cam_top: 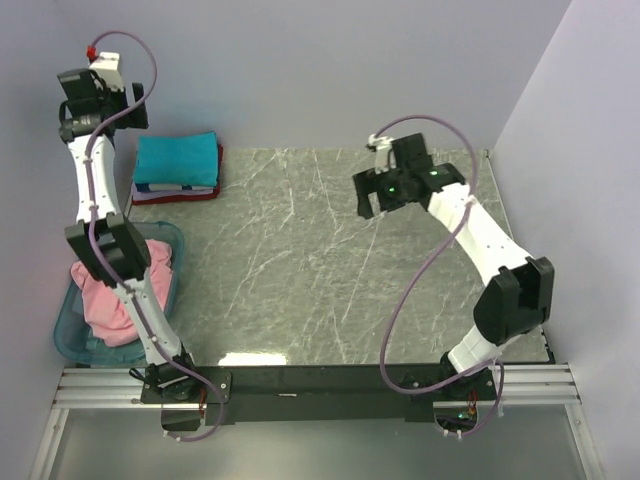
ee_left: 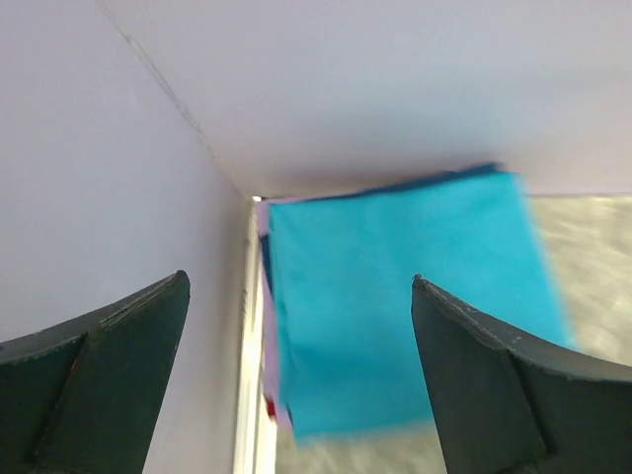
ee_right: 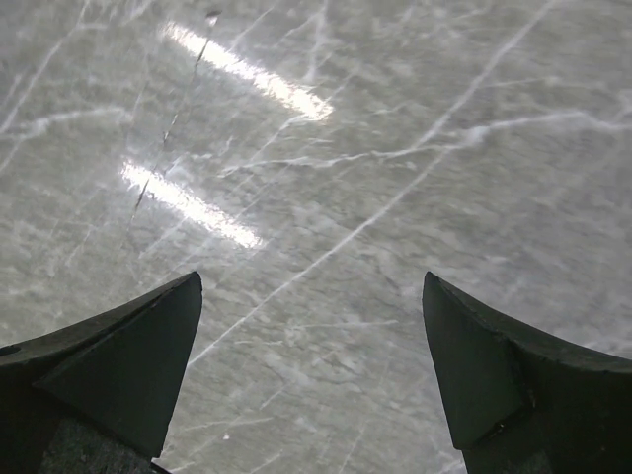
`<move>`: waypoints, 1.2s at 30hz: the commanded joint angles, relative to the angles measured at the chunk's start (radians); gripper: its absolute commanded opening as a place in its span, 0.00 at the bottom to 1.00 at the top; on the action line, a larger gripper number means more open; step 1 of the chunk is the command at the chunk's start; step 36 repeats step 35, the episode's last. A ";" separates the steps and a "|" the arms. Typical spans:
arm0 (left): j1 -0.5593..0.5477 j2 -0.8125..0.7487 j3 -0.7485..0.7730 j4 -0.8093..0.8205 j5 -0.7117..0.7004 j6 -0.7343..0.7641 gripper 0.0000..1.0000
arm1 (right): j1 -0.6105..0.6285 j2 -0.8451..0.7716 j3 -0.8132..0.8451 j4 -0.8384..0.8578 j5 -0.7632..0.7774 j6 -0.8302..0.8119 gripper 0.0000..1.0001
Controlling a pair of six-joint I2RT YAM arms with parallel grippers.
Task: Fold and stack the t-shirts
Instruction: Reset both grippers
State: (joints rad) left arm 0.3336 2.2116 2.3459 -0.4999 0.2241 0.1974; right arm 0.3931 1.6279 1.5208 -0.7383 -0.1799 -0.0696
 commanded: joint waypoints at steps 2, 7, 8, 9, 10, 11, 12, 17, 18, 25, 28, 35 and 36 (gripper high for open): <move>-0.050 -0.266 -0.072 -0.153 0.099 -0.038 1.00 | -0.100 -0.108 0.033 -0.018 -0.110 0.007 0.98; -0.180 -0.481 -0.270 -0.249 0.057 -0.122 0.99 | -0.187 -0.187 0.000 -0.038 -0.182 -0.019 0.98; -0.198 -0.506 -0.325 -0.256 0.054 -0.175 0.99 | -0.206 -0.203 -0.014 -0.039 -0.188 -0.022 0.98; -0.215 -0.529 -0.354 -0.267 0.054 -0.190 0.99 | -0.214 -0.217 -0.043 -0.041 -0.194 -0.027 0.98; -0.246 -0.573 -0.387 -0.269 0.058 -0.241 0.99 | -0.220 -0.247 -0.063 -0.041 -0.194 -0.033 0.98; -0.263 -0.593 -0.455 -0.269 0.063 -0.284 0.99 | -0.224 -0.266 -0.085 -0.039 -0.197 -0.036 0.98; -0.281 -0.616 -0.497 -0.263 0.058 -0.302 0.99 | -0.226 -0.282 -0.131 -0.039 -0.199 -0.038 0.98; -0.421 -0.769 -0.835 -0.194 0.014 -0.320 0.99 | -0.226 -0.390 -0.295 -0.007 -0.210 -0.030 0.98; -0.438 -0.788 -0.882 -0.190 0.002 -0.316 1.00 | -0.227 -0.402 -0.350 -0.001 -0.214 -0.026 0.98; -0.528 -1.003 -1.266 -0.066 -0.005 -0.305 0.99 | -0.226 -0.477 -0.542 -0.003 -0.271 -0.088 0.99; -0.542 -1.076 -1.378 -0.023 -0.020 -0.296 0.99 | -0.224 -0.497 -0.579 -0.012 -0.262 -0.090 0.98; -0.542 -1.130 -1.412 -0.029 -0.065 -0.289 1.00 | -0.226 -0.557 -0.597 -0.019 -0.245 -0.081 0.99; -0.542 -1.130 -1.412 -0.029 -0.065 -0.289 1.00 | -0.226 -0.557 -0.597 -0.019 -0.245 -0.081 0.99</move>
